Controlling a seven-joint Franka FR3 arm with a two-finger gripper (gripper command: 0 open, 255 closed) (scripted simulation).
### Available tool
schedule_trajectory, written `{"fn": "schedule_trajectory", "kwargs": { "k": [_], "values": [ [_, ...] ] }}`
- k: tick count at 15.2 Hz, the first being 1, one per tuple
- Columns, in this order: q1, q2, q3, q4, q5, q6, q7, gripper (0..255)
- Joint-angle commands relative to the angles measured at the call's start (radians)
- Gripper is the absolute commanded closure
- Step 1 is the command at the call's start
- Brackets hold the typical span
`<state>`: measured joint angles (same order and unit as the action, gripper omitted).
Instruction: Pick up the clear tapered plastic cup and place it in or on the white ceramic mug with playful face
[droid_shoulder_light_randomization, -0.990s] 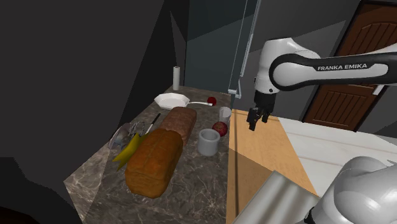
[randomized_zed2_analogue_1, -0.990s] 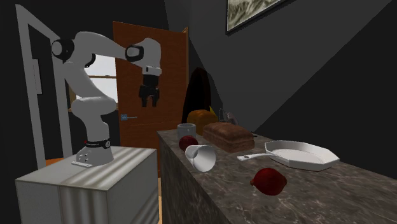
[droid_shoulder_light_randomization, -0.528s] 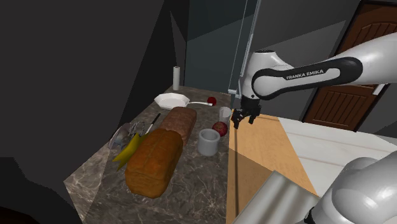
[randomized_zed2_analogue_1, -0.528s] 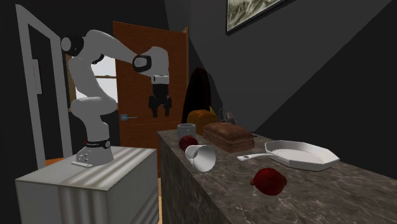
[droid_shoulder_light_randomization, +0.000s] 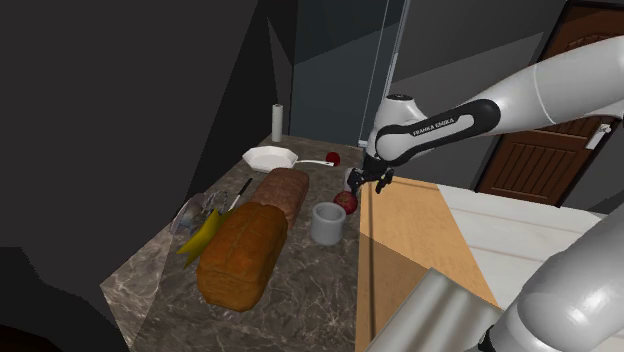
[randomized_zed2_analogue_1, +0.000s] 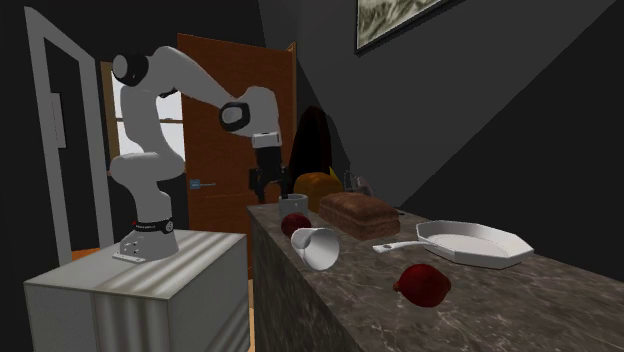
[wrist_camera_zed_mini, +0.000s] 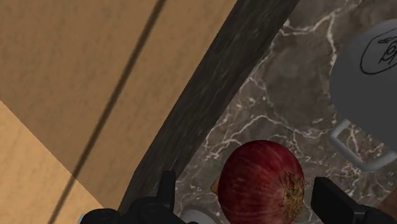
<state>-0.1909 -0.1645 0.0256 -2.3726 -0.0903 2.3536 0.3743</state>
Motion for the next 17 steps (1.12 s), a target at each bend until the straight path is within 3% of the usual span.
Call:
{"fn": "schedule_trajectory", "kwargs": {
  "k": [1,8,17],
  "values": [
    [-0.015,0.073,-0.006,0.036,-0.008,0.066,0.042,0],
    [-0.051,0.292,-0.043,0.183,-0.025,0.227,0.172,0],
    [-0.052,0.384,-0.048,0.197,-0.033,0.306,0.178,0]
  ]
}}
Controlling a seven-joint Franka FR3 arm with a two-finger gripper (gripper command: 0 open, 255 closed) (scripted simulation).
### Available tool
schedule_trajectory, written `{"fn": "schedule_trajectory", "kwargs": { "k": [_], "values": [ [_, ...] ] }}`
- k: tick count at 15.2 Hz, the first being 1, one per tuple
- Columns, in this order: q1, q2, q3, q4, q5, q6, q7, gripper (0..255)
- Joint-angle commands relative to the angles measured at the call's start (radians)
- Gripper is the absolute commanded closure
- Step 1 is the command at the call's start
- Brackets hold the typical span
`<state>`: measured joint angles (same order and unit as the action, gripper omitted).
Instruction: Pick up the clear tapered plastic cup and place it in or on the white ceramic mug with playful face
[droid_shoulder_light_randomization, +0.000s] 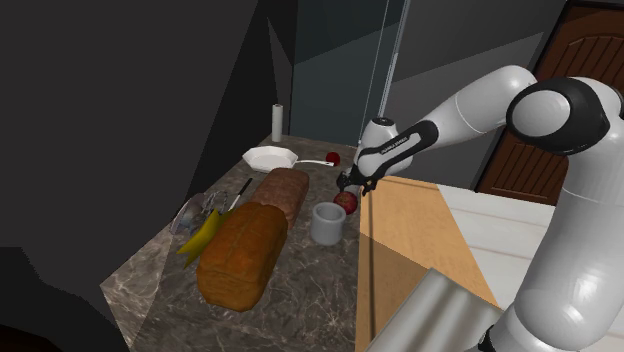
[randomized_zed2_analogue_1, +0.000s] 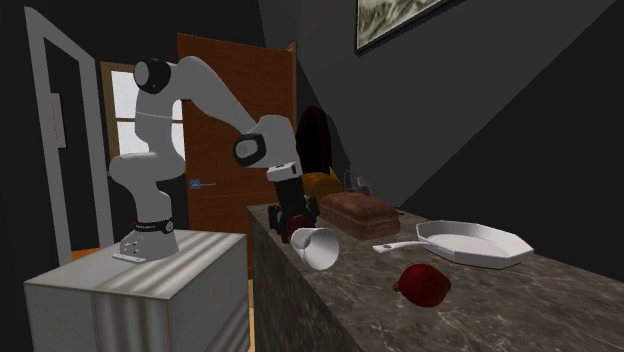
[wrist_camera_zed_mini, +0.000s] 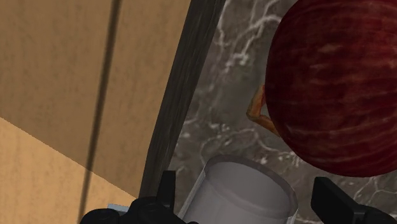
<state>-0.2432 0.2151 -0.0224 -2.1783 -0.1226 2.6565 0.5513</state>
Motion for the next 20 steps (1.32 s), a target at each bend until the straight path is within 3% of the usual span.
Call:
{"fn": "schedule_trajectory", "kwargs": {
  "k": [1,7,8,20],
  "values": [
    [0.0,0.005,0.0,0.003,0.0,0.003,0.001,0],
    [0.0,0.005,0.0,0.002,0.0,0.003,0.001,0],
    [0.0,0.005,0.0,0.002,0.0,0.003,0.001,255],
    [-0.001,-0.023,0.002,0.011,0.005,-0.033,-0.005,255]
  ]
}}
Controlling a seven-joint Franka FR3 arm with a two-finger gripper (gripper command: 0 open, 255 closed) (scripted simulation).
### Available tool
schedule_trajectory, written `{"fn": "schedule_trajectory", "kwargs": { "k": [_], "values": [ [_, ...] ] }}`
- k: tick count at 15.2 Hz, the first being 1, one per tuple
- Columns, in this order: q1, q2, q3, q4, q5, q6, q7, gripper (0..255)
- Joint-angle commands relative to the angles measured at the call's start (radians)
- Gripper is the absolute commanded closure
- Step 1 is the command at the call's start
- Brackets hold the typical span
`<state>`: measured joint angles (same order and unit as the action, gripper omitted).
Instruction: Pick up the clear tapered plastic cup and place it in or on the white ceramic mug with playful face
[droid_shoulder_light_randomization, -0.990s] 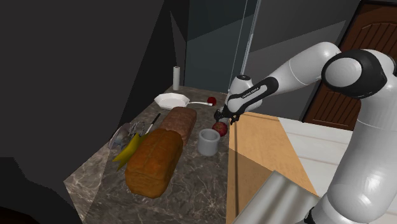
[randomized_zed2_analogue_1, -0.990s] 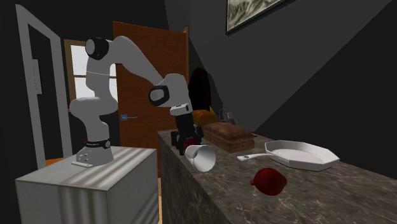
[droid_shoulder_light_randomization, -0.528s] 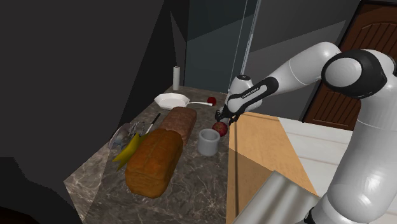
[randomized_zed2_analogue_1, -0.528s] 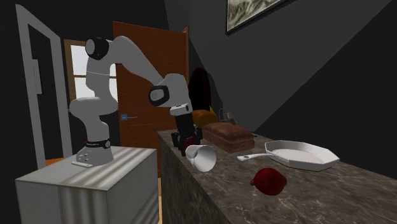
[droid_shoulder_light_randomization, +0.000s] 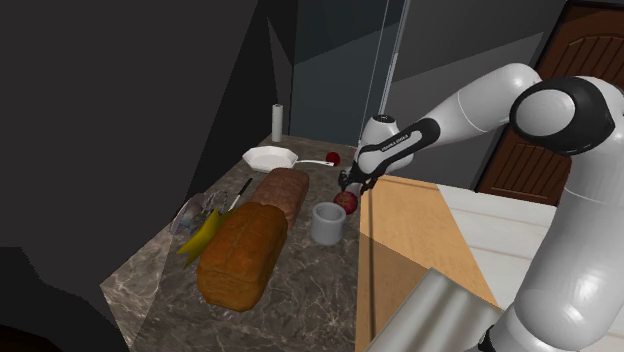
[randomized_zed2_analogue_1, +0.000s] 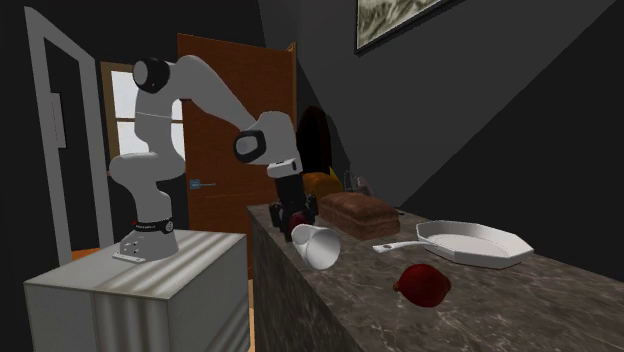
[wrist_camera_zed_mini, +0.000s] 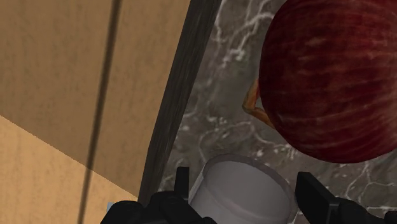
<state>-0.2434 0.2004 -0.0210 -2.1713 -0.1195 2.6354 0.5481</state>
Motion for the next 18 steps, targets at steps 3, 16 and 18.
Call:
{"fn": "schedule_trajectory", "kwargs": {
  "k": [3,16,18],
  "values": [
    [-0.001,-0.034,0.002,0.015,0.007,-0.049,-0.008,255],
    [-0.001,-0.127,0.007,0.085,0.025,-0.211,-0.029,255],
    [-0.001,-0.139,0.007,0.098,0.027,-0.237,-0.031,255]
  ]
}}
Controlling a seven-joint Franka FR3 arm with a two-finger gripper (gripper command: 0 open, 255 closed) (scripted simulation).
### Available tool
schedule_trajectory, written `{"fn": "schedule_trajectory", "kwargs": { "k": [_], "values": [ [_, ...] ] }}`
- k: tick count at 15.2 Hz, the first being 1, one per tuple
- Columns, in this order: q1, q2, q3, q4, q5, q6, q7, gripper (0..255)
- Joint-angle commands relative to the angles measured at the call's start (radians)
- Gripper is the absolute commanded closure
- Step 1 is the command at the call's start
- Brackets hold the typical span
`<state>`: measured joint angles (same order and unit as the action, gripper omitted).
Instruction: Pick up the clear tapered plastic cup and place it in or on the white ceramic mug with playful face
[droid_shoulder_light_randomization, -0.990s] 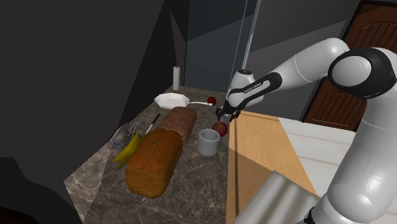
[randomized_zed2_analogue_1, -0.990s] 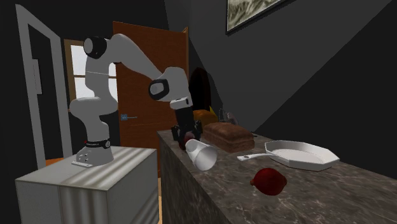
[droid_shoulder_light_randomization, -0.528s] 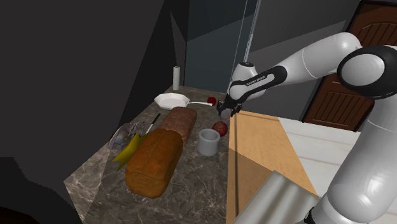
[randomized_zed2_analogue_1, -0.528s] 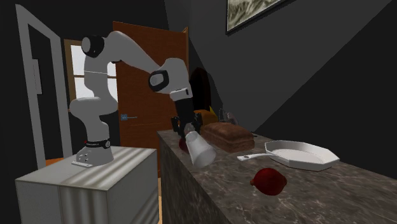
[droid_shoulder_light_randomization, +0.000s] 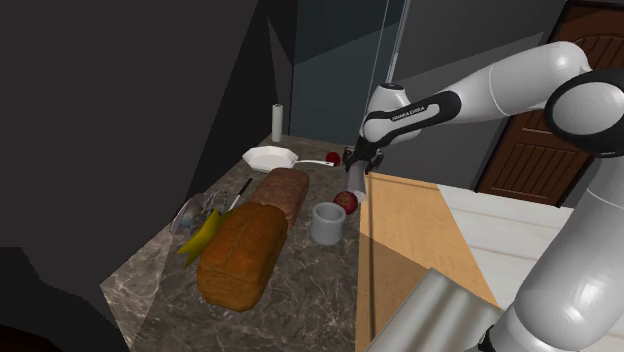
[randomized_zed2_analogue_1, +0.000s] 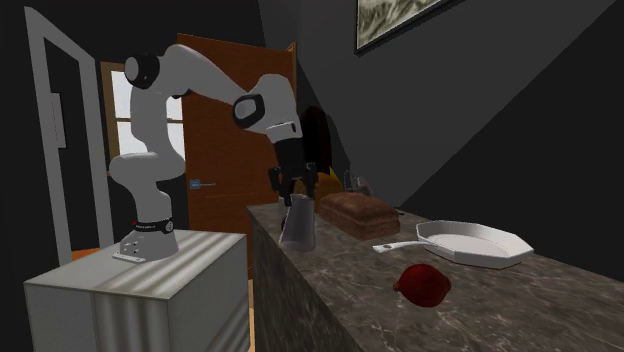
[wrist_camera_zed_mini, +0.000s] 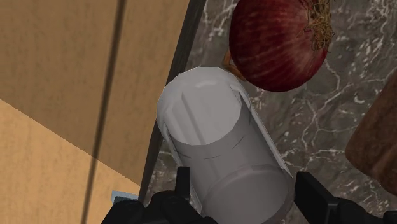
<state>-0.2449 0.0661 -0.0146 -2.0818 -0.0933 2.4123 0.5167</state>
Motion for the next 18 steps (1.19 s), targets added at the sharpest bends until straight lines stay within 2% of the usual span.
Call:
{"fn": "schedule_trajectory", "kwargs": {
  "k": [1,12,18],
  "values": [
    [0.001,-0.01,0.001,0.016,0.002,-0.026,-0.001,255],
    [0.002,-0.056,0.002,0.105,0.011,-0.161,-0.014,255],
    [0.057,-0.186,0.065,-0.045,-0.022,-0.151,0.123,255]
  ]
}}
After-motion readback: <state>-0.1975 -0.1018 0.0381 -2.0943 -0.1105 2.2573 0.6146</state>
